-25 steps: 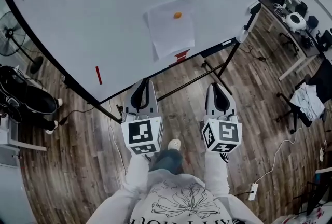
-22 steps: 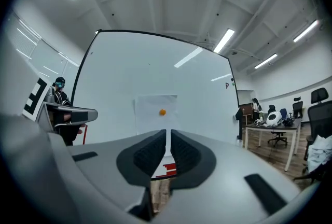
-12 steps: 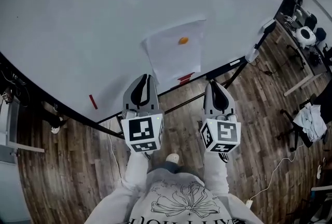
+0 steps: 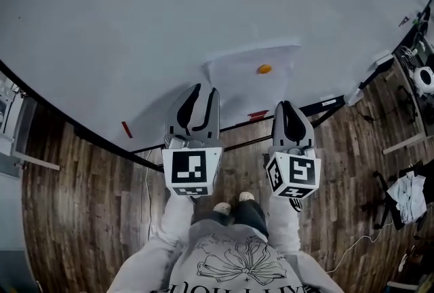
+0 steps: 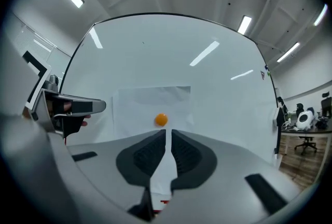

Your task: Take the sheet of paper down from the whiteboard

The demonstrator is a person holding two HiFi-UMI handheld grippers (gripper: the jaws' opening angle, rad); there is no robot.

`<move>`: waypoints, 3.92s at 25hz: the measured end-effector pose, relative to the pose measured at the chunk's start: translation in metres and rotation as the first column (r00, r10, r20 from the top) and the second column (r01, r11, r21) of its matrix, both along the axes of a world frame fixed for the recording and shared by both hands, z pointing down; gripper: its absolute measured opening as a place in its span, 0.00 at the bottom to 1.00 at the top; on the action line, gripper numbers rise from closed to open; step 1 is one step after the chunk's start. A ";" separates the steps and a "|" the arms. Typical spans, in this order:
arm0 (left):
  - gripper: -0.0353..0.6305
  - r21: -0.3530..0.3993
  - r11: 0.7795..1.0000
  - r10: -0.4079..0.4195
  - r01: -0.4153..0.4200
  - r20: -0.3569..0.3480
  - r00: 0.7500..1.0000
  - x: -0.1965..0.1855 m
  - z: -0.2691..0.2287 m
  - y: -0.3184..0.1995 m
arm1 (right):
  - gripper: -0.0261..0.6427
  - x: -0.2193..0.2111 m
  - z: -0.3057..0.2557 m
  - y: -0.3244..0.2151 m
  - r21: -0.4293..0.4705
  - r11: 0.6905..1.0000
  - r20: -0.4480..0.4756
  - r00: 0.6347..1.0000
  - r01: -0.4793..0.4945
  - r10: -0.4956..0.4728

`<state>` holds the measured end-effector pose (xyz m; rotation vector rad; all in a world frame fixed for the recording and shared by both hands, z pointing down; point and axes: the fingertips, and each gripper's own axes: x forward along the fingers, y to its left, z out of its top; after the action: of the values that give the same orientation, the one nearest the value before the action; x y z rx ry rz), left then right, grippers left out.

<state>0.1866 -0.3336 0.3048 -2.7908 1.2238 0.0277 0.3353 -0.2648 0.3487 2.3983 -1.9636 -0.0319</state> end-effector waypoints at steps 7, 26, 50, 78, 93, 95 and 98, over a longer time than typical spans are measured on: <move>0.23 0.008 0.996 -0.087 0.087 -0.006 0.996 0.015 -0.006 -0.017 | 0.11 0.005 -0.017 -0.035 0.016 0.988 -0.035 0.987 0.156 -0.155; 0.21 0.038 0.974 -0.223 0.224 -0.015 0.975 0.030 -0.022 -0.026 | 0.17 0.008 -0.028 -0.063 0.030 0.925 -0.098 0.922 0.378 -0.374; 0.06 0.000 0.977 -0.214 0.214 -0.018 0.977 0.025 -0.027 -0.020 | 0.22 -0.004 -0.016 -0.087 -0.016 0.961 -0.134 0.952 0.277 -0.277; 0.06 -0.008 0.900 -0.435 0.436 -0.051 0.899 -0.080 -0.036 -0.011 | 0.22 0.060 -0.030 -0.080 0.032 0.983 -0.055 0.982 0.180 -0.178; 0.06 -0.035 0.907 -0.422 0.420 -0.098 0.901 -0.089 -0.032 0.006 | 0.09 0.030 -0.055 -0.045 0.122 0.977 -0.072 0.984 0.173 -0.165; 0.06 -0.033 0.910 -0.415 0.413 -0.100 0.905 -0.088 -0.032 0.009 | 0.08 0.027 -0.056 -0.042 0.124 0.977 -0.074 0.984 0.173 -0.165; 0.06 -0.029 0.912 -0.411 0.410 -0.101 0.906 -0.088 -0.033 0.012 | 0.07 0.024 -0.058 -0.039 0.126 0.977 -0.073 0.984 0.172 -0.163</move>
<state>0.0983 -0.3217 0.2713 -2.5019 1.8149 0.1417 0.3588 -0.3033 0.2909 2.2670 -2.1937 -0.2464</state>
